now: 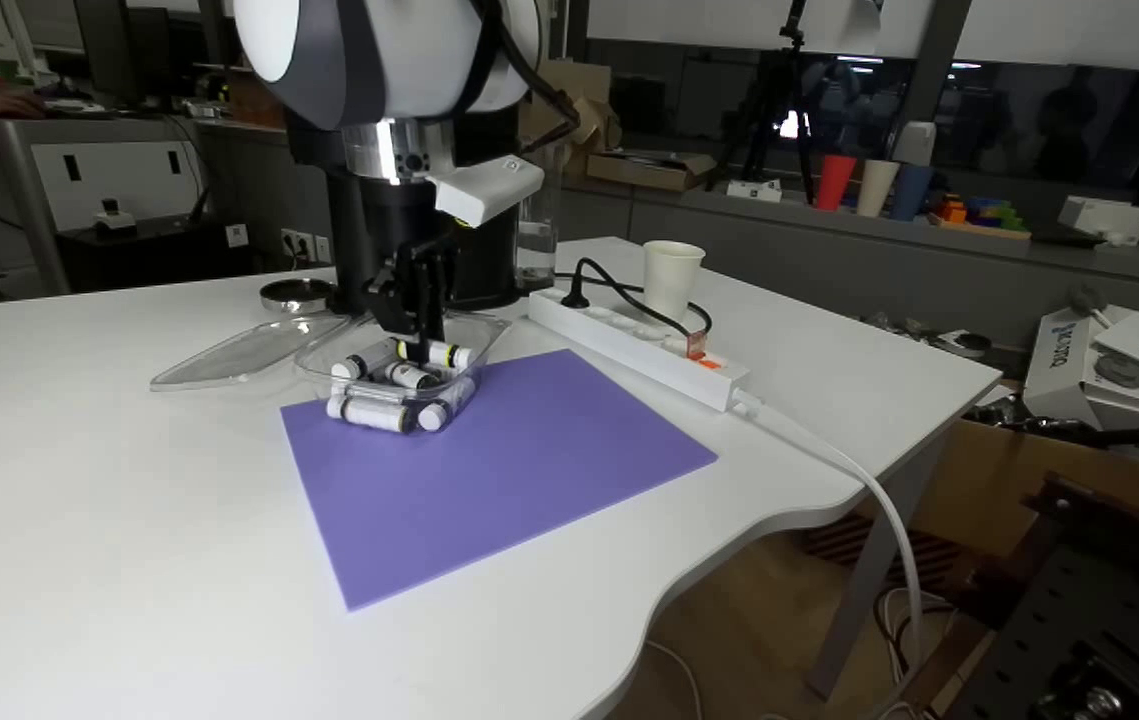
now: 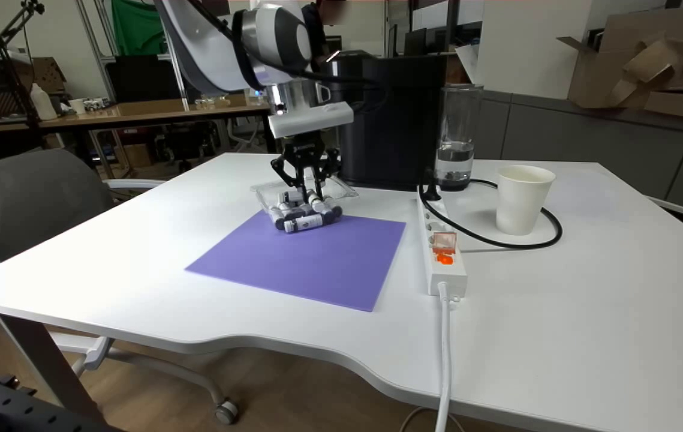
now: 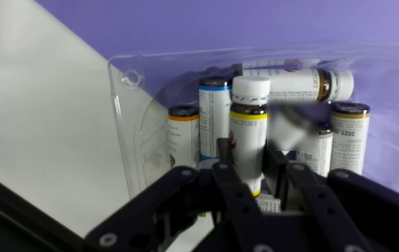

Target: Remove one bottle from the box and put it on the table

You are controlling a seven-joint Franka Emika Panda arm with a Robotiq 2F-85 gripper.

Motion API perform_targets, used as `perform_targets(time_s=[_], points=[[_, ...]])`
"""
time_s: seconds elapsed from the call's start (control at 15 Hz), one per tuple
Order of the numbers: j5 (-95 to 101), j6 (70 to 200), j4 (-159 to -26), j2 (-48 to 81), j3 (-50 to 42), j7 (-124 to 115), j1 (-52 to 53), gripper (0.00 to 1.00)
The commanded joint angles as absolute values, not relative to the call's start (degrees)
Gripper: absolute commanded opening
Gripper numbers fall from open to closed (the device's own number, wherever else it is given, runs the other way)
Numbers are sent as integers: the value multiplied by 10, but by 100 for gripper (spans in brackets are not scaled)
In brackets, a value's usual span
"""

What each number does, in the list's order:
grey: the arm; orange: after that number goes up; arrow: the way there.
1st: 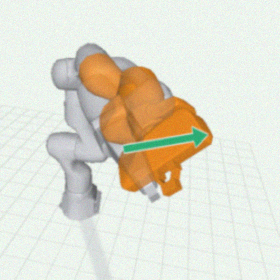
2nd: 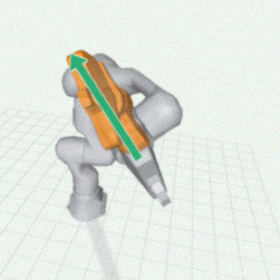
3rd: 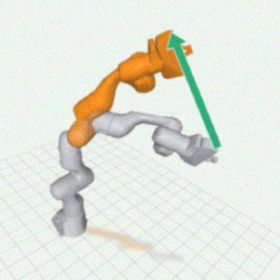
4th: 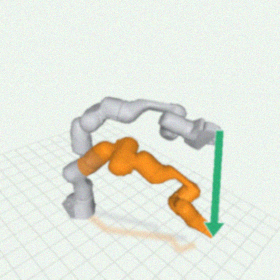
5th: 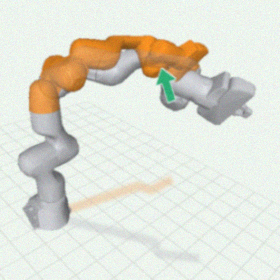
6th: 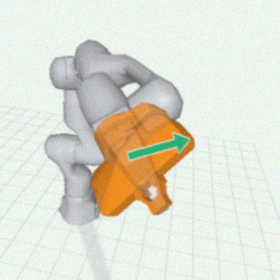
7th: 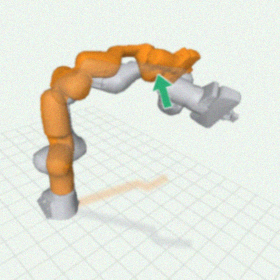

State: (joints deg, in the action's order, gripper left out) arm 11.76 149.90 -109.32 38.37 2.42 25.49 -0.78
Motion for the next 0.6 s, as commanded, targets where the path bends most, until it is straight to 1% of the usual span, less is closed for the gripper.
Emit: perform_targets(time_s=[0.0,0.53], points=[[148,1485,-1147,316,10,213,15,7],[161,1408,-1251,189,4,166,26,7]])
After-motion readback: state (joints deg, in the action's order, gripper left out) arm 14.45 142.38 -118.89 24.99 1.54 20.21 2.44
